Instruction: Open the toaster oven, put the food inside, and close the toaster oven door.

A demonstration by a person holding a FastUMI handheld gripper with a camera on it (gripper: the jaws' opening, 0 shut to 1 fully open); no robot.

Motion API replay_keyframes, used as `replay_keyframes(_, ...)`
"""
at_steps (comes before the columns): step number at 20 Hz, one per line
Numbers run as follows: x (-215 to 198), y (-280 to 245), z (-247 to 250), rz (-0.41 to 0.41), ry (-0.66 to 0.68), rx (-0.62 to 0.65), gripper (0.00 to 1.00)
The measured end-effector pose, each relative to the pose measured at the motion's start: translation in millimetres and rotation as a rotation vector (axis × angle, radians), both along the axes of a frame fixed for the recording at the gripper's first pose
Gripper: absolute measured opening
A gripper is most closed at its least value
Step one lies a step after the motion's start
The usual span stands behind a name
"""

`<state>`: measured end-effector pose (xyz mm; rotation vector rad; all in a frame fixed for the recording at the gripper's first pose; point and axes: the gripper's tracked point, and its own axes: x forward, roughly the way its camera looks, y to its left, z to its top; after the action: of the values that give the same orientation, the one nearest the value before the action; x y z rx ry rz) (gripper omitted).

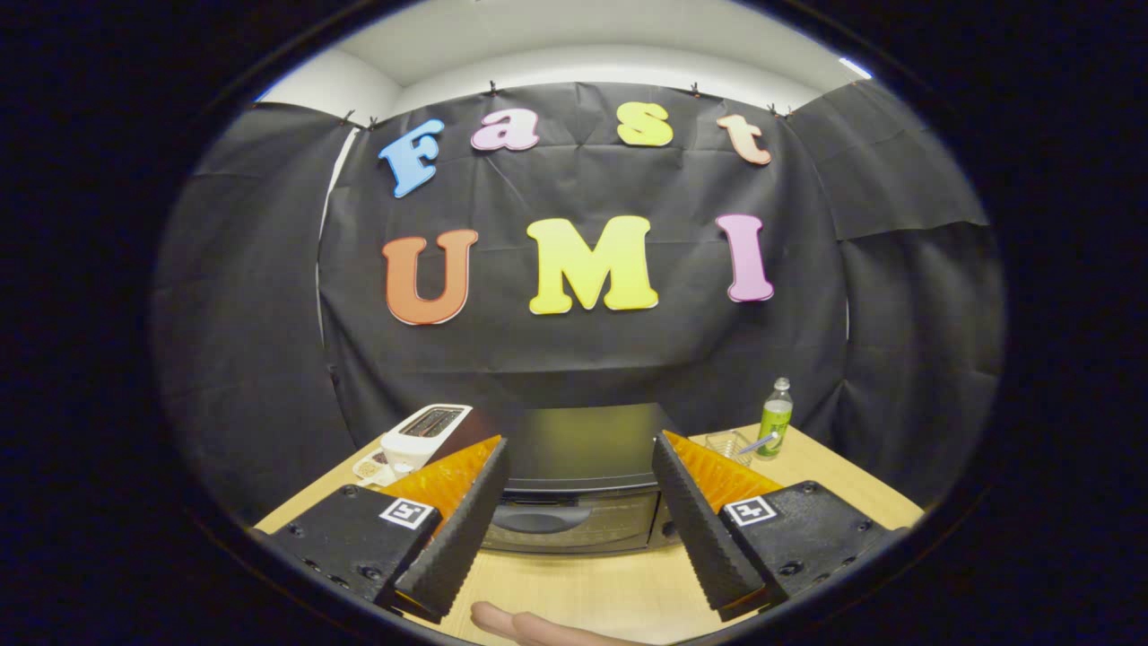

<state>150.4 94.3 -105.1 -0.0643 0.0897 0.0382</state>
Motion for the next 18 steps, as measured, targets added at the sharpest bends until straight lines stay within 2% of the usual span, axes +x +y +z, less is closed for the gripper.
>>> replay_keyframes(3, 27, 9, -20, 0.001, 0.020, -0.011, 1.00)
replay_keyframes(7, 54, 17, -59, -0.021, 0.115, -0.033, 1.00)
replay_keyframes(14, 74, 13, -99, -0.067, 0.205, -0.037, 1.00)
replay_keyframes(16, 69, 19, -108, -0.046, 0.233, -0.020, 1.00)
replay_keyframes(18, 68, 20, -108, -0.029, 0.194, -0.070, 1.00)
